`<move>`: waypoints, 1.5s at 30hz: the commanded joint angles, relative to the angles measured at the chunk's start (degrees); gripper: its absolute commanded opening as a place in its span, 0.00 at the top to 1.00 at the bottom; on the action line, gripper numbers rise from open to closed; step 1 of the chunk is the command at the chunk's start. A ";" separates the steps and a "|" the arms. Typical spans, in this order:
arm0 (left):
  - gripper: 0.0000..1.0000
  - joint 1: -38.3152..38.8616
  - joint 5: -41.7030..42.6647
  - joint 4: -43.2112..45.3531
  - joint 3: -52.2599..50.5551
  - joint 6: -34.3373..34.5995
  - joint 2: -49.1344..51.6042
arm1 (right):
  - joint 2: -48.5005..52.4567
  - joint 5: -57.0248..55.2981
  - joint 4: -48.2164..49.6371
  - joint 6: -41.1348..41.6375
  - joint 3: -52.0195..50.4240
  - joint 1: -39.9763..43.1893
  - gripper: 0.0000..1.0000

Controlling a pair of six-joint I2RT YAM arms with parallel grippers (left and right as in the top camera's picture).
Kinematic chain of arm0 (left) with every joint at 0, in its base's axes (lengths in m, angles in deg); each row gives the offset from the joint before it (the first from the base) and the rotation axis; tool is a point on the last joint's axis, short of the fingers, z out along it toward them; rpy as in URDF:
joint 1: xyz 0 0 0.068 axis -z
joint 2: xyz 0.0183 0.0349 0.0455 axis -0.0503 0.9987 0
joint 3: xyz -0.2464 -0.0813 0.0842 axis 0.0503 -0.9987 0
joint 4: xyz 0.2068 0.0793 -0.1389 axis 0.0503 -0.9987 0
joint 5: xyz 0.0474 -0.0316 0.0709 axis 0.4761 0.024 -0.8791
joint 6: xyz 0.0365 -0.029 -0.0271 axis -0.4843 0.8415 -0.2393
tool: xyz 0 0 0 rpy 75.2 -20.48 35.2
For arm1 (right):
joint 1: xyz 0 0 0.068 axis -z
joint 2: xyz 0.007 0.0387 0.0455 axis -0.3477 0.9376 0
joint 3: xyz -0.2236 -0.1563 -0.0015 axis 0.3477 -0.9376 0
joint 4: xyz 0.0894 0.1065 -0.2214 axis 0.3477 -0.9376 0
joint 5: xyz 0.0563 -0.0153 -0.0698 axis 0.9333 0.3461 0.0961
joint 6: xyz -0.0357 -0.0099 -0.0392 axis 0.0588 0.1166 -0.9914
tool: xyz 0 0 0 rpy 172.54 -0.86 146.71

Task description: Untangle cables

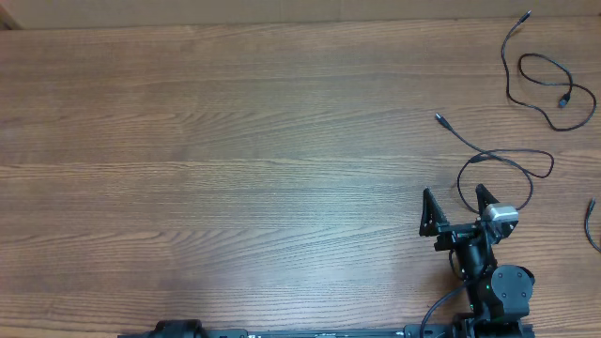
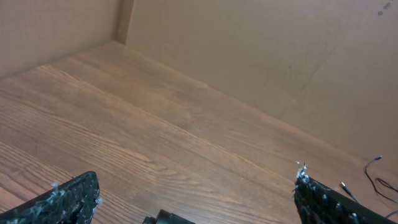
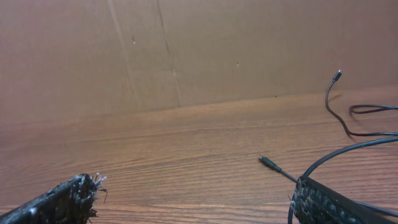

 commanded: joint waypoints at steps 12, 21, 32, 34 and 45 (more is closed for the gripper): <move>0.00 -0.28 -6.23 16.35 -11.69 0.61 -0.74 | -0.31 -0.68 0.15 -0.42 -0.57 -0.11 0.00; 0.01 -0.28 -1.36 35.93 -34.86 0.63 -0.74 | -0.31 -0.68 0.15 -0.42 -0.57 -0.11 0.00; 0.01 -0.28 9.99 74.18 -64.35 0.63 -0.72 | -0.31 -0.68 0.15 -0.42 -0.57 -0.11 0.00; 0.00 -0.28 9.97 78.62 -68.63 0.61 -0.72 | -0.31 -0.68 0.15 -0.42 -0.57 -0.11 0.00; 0.01 -0.28 9.77 91.69 -84.04 -0.39 -0.72 | -0.31 -0.68 0.15 -0.42 -0.57 -0.11 0.00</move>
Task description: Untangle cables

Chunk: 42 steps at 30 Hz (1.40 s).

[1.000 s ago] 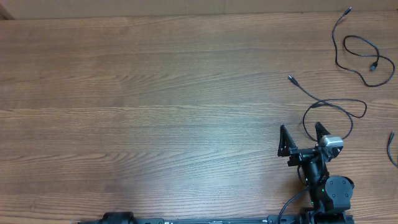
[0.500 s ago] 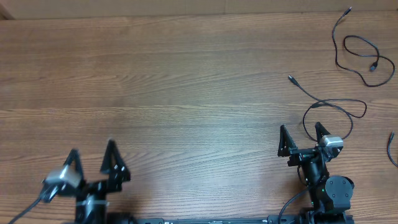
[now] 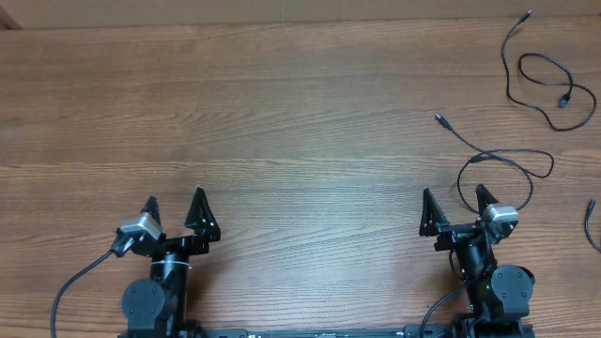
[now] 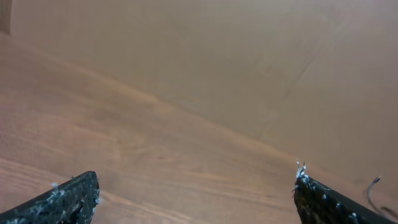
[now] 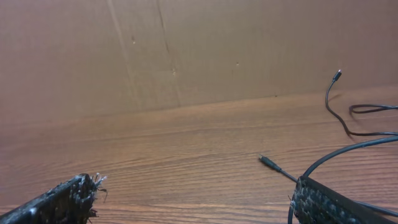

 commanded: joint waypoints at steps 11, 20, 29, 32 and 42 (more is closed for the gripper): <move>0.00 -0.31 1.25 1.66 -5.62 -11.43 -0.63 | -0.31 -0.63 0.24 -0.39 -0.57 -0.13 0.00; 0.00 -0.31 1.25 1.66 -5.62 -11.43 -0.63 | -0.31 -0.63 0.24 -0.39 -0.57 -0.13 0.00; 0.00 -0.31 1.25 1.66 -5.62 -11.43 -0.63 | -0.31 -0.63 0.24 -0.39 -0.57 -0.13 0.00; 0.01 -0.31 1.25 1.66 -5.62 -11.43 -0.63 | -0.31 -0.63 0.24 -0.39 -0.57 -0.13 0.00; 0.00 -0.33 1.27 1.73 -5.62 -11.43 -0.79 | -0.31 -0.63 0.24 -0.39 -0.57 -0.13 0.00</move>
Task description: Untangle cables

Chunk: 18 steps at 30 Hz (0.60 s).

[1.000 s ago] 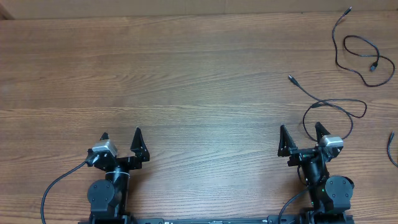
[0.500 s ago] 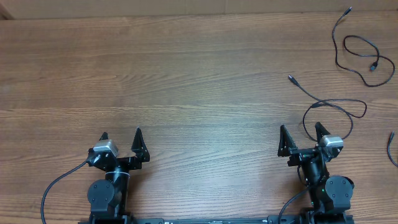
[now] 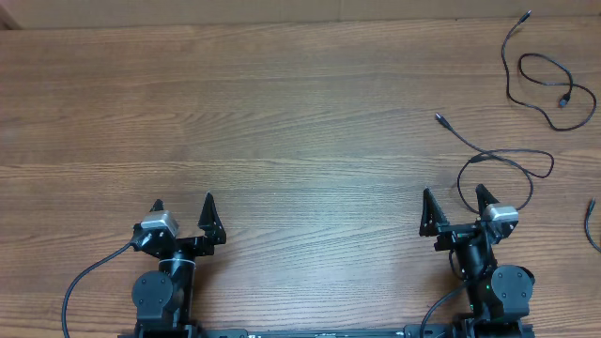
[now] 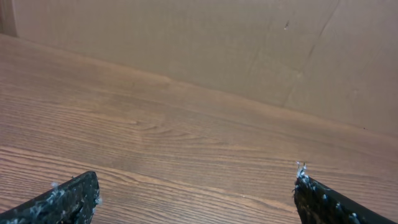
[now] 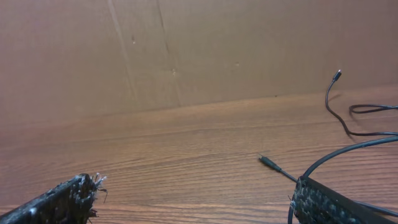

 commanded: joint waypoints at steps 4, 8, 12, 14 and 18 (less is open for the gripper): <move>0.00 -0.28 0.83 0.26 -0.37 -1.70 -0.79 | -0.31 -0.63 0.22 -0.42 -0.57 -0.11 0.00; 0.01 -0.28 0.83 0.24 -0.37 -1.70 -0.79 | -0.31 -0.63 0.22 -0.42 -0.59 -0.11 0.00; 0.00 -0.28 0.85 0.24 -0.37 -1.70 -0.81 | -0.31 -0.63 0.22 -0.42 -0.57 -0.11 0.00; 0.00 -0.28 0.83 0.22 -0.37 -1.95 -0.81 | -0.31 -0.63 0.22 -0.42 -0.57 -0.11 0.00; 0.00 -0.28 0.92 0.20 -0.37 -3.69 -0.81 | -0.31 -0.63 0.22 -0.42 -0.57 -0.11 0.00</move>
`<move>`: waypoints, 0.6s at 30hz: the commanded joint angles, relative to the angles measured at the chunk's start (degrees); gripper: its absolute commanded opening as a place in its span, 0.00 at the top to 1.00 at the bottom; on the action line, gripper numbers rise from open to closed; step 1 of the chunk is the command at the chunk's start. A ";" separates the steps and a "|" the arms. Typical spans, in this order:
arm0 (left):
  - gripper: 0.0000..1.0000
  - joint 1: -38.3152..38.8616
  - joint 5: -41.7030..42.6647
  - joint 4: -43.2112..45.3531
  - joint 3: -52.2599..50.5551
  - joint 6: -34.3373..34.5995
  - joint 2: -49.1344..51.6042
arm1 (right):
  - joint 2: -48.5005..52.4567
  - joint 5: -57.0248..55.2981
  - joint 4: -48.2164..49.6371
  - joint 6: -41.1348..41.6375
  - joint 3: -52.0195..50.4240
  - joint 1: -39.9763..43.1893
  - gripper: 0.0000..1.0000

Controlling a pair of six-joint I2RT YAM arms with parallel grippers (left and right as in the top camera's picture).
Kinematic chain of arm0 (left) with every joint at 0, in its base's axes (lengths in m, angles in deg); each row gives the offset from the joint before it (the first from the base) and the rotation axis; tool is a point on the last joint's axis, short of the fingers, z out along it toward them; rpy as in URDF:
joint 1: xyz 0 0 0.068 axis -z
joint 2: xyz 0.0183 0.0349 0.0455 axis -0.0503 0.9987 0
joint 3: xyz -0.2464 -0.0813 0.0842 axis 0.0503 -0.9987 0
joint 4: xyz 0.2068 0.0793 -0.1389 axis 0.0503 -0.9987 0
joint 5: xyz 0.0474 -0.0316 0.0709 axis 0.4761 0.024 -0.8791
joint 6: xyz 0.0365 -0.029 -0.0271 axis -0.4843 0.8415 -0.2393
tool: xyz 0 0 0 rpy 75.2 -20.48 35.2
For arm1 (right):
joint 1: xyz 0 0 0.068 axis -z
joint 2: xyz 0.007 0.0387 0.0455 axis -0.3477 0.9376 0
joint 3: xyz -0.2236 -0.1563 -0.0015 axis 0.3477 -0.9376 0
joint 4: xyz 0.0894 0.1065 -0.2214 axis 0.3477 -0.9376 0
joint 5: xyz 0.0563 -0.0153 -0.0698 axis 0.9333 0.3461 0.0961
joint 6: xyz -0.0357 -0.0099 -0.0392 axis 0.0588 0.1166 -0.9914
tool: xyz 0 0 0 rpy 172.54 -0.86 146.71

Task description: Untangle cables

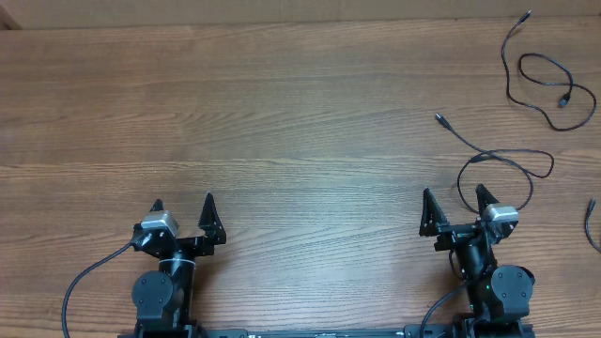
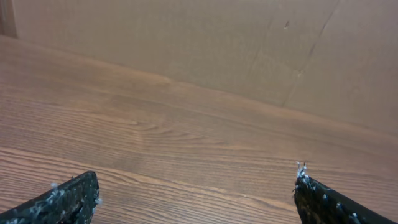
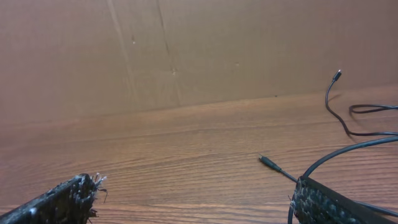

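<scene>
Three black cables lie at the right of the table. A looped cable point(image 1: 502, 161) with a free plug point(image 1: 439, 118) lies just beyond my right gripper point(image 1: 454, 193). A second, coiled cable point(image 1: 547, 86) is at the far right corner, and a third cable point(image 1: 592, 225) shows at the right edge. My right gripper point(image 3: 193, 190) is open and holds nothing. The looped cable point(image 3: 348, 149) passes behind its right finger point(image 3: 329, 202), and the plug point(image 3: 268, 162) lies ahead. My left gripper point(image 1: 181, 205) stands open at the front left, far from the cables, above bare wood point(image 2: 196, 186).
A brown cardboard wall point(image 3: 186, 50) rises along the far edge of the wooden table point(image 1: 282, 113). Both arm bases sit at the front edge.
At first only the left arm's base showed at the front edge, and its camera faced the far left corner. Then the left gripper stood open at the front left, turned slightly right. Later it pointed straight ahead, as now. The right arm and the cables have not moved.
</scene>
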 commanded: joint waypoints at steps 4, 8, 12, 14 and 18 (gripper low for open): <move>0.00 -0.24 1.75 0.15 -0.37 -8.92 -0.79 | -0.31 -0.66 0.24 -0.39 -0.57 -0.13 0.00; 0.00 -0.24 1.70 0.13 -0.37 -11.85 -0.79 | -0.31 -0.66 0.24 -0.39 -0.57 -0.13 0.00; 0.00 -0.24 1.90 0.13 -0.37 -11.78 -0.79 | -0.31 -0.66 0.24 -0.39 -0.57 -0.13 0.00; 0.00 -0.24 1.79 0.17 -0.37 -11.78 -0.79 | -0.31 -0.66 0.24 -0.39 -0.57 -0.13 0.00; 0.00 -0.26 1.44 0.22 -0.37 -11.74 -0.79 | -0.31 -0.66 0.24 -0.39 -0.57 -0.13 0.00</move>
